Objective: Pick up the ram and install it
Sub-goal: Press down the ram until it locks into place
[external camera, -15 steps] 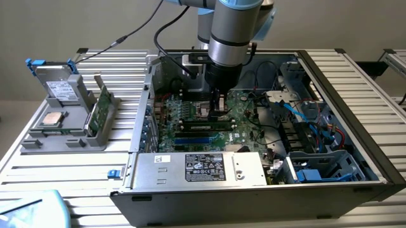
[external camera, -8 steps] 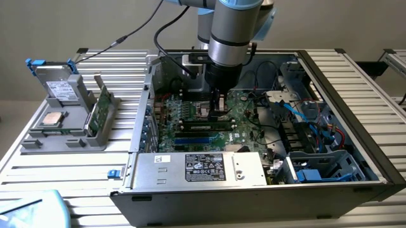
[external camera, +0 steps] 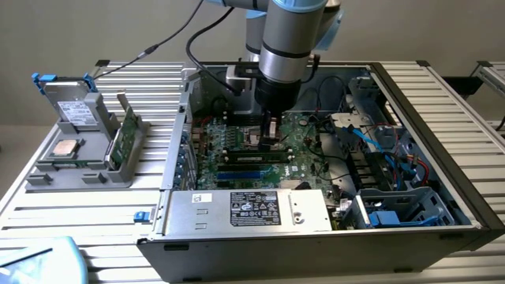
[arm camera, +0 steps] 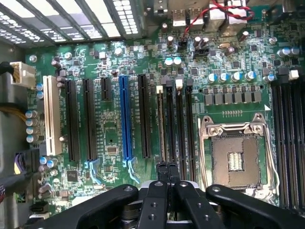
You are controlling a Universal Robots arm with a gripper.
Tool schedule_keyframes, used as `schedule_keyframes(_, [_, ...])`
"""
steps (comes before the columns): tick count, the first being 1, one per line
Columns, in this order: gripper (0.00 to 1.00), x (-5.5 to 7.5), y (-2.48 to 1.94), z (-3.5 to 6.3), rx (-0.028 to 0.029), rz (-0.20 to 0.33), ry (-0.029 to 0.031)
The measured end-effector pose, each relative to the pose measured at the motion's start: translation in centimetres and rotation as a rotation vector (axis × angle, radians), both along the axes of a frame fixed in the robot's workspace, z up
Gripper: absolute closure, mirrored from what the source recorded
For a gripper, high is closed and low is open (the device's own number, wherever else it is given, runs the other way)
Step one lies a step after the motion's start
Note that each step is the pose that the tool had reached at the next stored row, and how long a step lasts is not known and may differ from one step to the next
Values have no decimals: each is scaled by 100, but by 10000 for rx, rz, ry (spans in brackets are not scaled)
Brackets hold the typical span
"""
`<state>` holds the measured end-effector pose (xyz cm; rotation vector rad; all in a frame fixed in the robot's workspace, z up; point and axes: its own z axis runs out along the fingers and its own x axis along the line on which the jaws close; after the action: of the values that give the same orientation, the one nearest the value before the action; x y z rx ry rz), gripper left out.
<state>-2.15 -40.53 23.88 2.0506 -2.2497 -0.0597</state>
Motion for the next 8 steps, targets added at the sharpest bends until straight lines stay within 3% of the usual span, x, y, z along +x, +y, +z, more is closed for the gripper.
schedule_keyframes(8, [89,0,0,-2,0,-1310,0])
